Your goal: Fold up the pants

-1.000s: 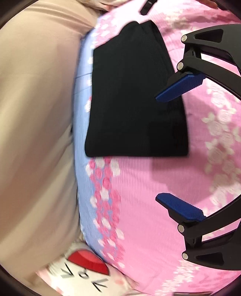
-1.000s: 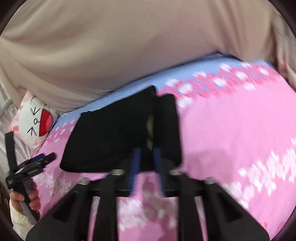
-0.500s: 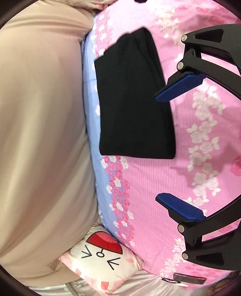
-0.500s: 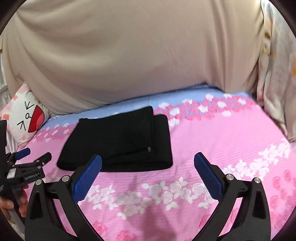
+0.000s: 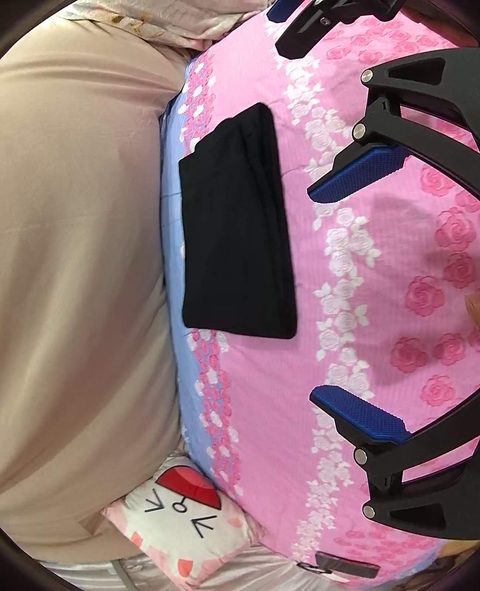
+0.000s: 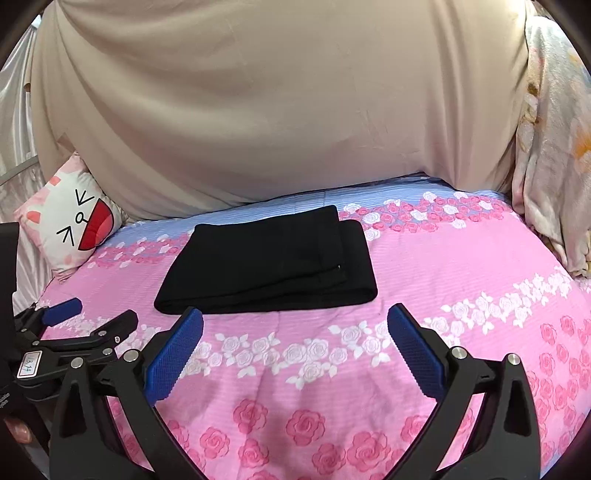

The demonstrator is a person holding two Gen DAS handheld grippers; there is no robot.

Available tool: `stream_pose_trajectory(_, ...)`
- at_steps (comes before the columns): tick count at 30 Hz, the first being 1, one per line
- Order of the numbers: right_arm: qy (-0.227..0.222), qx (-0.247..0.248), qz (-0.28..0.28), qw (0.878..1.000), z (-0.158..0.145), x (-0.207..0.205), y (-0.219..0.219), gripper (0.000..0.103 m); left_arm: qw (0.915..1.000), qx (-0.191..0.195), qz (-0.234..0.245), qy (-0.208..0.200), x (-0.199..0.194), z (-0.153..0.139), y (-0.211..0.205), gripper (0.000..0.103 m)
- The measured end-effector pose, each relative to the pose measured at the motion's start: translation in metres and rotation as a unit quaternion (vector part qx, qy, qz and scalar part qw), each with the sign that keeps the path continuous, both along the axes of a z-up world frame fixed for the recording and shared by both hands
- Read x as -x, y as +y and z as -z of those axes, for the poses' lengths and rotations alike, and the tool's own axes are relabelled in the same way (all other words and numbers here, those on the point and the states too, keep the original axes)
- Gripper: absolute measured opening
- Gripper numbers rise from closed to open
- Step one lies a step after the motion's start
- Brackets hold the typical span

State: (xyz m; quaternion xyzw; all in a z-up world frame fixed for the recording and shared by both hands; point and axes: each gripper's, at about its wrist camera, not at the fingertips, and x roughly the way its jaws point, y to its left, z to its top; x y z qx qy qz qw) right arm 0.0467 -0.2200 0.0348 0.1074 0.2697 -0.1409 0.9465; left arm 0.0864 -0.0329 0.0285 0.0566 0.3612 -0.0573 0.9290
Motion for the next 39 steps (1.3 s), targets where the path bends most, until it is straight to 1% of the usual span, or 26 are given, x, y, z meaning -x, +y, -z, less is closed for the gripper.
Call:
stream_pose_trajectory(3,-0.006,0.002,0.006,1.0,-0.003,0.007,0.003,0.098,0.9998,0.018,0.006,0.002,0.005,-0.001,0.004,0.098)
stream_pose_trajectory(8,-0.009,0.001,0.007,1.0,-0.005,0.012,0.005,0.098,1.0,0.007,0.002,-0.006,0.012,-0.004,0.003,0.098)
stream_pose_trajectory(18,-0.012,0.002,0.006,1.0,-0.005,0.018,0.011,0.098,0.9998,0.017,0.003,-0.002,0.018,-0.004,0.006,0.098)
stream_pose_trajectory(39,-0.003,-0.003,0.005,1.0,0.003,0.018,0.014,0.098,1.0,-0.002,0.007,0.001,0.017,0.003,0.002,0.098)
